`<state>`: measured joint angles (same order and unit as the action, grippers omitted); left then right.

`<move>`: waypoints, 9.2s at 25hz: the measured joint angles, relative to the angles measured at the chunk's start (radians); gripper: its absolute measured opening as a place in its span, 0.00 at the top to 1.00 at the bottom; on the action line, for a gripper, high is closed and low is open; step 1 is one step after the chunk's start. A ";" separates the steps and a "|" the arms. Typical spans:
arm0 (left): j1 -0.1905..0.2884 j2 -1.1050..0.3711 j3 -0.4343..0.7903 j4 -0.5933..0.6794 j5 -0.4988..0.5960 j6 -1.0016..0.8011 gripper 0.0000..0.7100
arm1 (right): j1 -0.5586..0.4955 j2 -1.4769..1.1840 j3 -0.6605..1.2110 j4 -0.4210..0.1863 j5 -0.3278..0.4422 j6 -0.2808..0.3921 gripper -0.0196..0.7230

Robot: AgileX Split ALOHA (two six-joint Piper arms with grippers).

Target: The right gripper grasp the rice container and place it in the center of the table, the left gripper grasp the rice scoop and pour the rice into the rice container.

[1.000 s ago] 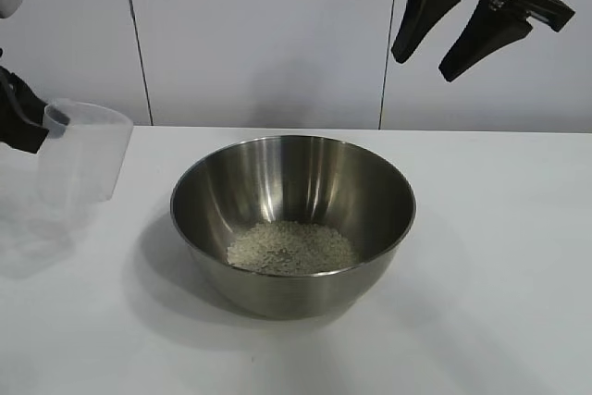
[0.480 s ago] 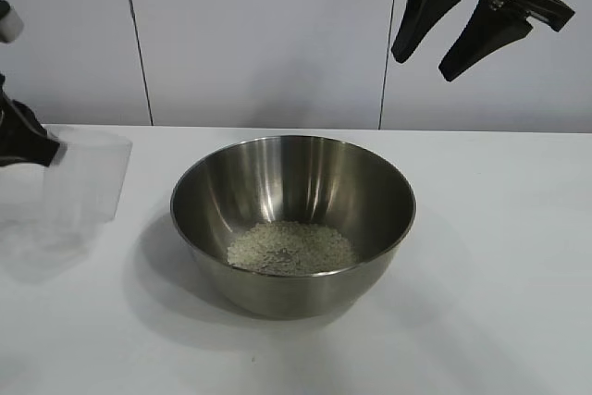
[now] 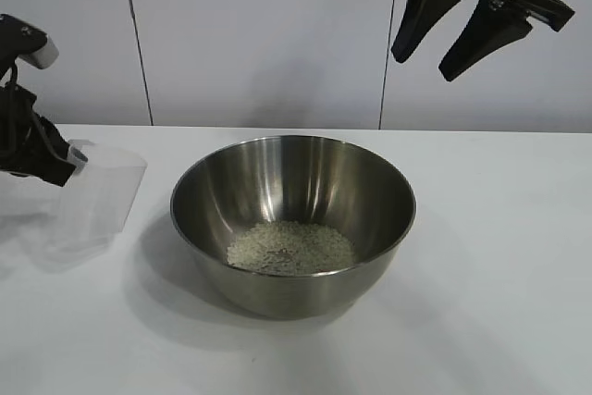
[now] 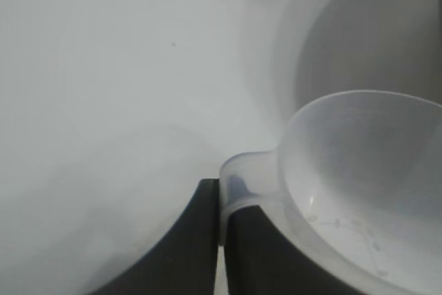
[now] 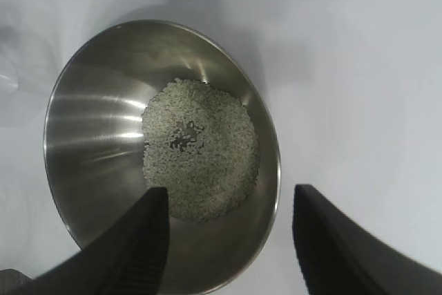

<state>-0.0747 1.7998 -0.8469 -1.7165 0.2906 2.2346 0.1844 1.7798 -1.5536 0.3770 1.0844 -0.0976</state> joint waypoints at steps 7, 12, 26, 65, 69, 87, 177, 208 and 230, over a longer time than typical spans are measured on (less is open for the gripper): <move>0.000 0.000 0.000 0.000 -0.024 -0.084 0.99 | 0.000 0.000 0.000 0.001 -0.001 0.000 0.47; 0.000 0.000 -0.005 0.000 -0.023 -0.016 0.99 | 0.000 0.000 0.000 0.001 -0.001 0.000 0.47; 0.000 0.012 -0.005 0.000 0.046 0.194 0.99 | 0.000 0.000 0.000 0.001 -0.001 0.000 0.47; 0.000 0.096 -0.075 -0.007 -0.104 -0.280 0.99 | 0.000 0.000 0.000 0.001 -0.031 0.000 0.47; -0.001 0.096 -0.104 -0.007 -0.029 -0.159 0.99 | 0.000 0.000 0.000 0.001 -0.031 0.000 0.47; -0.001 0.096 -0.123 -0.006 -0.004 -0.053 0.99 | 0.000 0.000 0.000 0.001 -0.031 0.000 0.47; -0.151 0.259 0.240 1.704 -1.200 -2.210 0.94 | 0.000 0.047 0.005 0.001 -0.103 -0.001 0.47; -0.162 -0.573 0.369 1.716 -0.377 -2.350 0.42 | 0.000 0.050 0.005 0.029 -0.052 0.016 0.47; -0.338 -0.159 -0.433 1.390 0.547 -2.235 0.27 | 0.024 0.050 0.005 0.038 0.110 -0.053 0.47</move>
<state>-0.4130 1.6404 -1.2794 -0.3269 0.8375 0.0000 0.2086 1.8303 -1.5486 0.4153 1.1946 -0.1502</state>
